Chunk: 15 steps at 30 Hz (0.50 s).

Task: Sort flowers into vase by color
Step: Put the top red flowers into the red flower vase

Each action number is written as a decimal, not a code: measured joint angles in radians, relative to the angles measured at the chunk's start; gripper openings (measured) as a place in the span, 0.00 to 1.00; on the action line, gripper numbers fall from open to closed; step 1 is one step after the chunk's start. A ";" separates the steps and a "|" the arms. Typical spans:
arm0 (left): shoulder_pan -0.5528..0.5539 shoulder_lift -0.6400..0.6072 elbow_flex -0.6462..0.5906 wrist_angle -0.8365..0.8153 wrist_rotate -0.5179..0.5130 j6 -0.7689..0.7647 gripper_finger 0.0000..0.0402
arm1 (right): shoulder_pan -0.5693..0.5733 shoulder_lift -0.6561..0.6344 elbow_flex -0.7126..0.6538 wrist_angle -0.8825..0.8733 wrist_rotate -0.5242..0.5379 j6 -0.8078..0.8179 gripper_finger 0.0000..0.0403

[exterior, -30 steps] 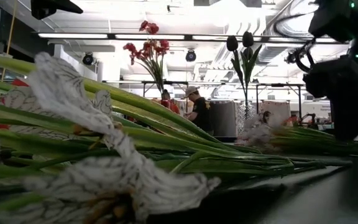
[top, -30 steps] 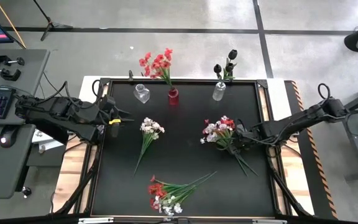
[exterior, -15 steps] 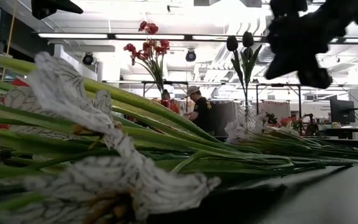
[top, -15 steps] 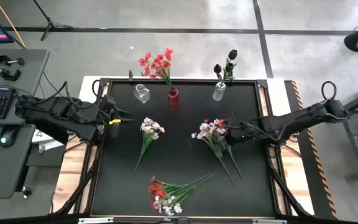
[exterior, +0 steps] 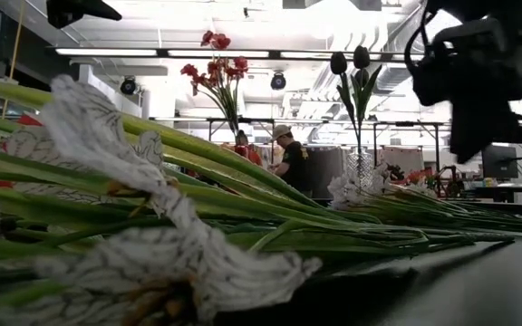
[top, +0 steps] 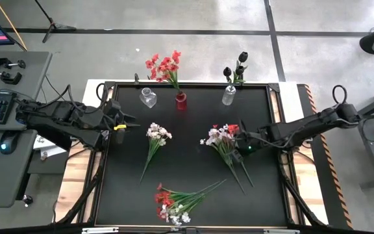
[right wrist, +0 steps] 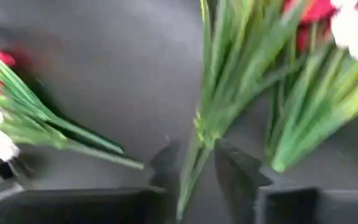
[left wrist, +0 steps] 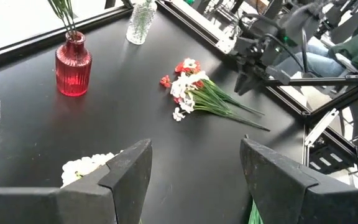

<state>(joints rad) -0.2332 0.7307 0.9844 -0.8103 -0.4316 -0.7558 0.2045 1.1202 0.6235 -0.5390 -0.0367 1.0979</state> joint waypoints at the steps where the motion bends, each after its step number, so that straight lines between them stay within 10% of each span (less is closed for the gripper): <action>1: 0.003 0.000 0.000 0.000 0.000 -0.001 0.58 | 0.014 0.000 0.000 -0.020 0.000 -0.003 0.25; 8: 0.015 0.000 0.000 0.000 0.000 -0.018 0.58 | 0.047 0.005 0.000 -0.203 0.012 -0.010 0.59; 15: 0.036 0.000 0.000 0.001 -0.001 -0.021 0.58 | 0.044 0.099 0.000 -0.194 0.086 0.029 0.65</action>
<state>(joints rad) -0.1973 0.7307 0.9844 -0.8093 -0.4324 -0.7765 0.2485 1.2195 0.6235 -0.7327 0.0494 1.1270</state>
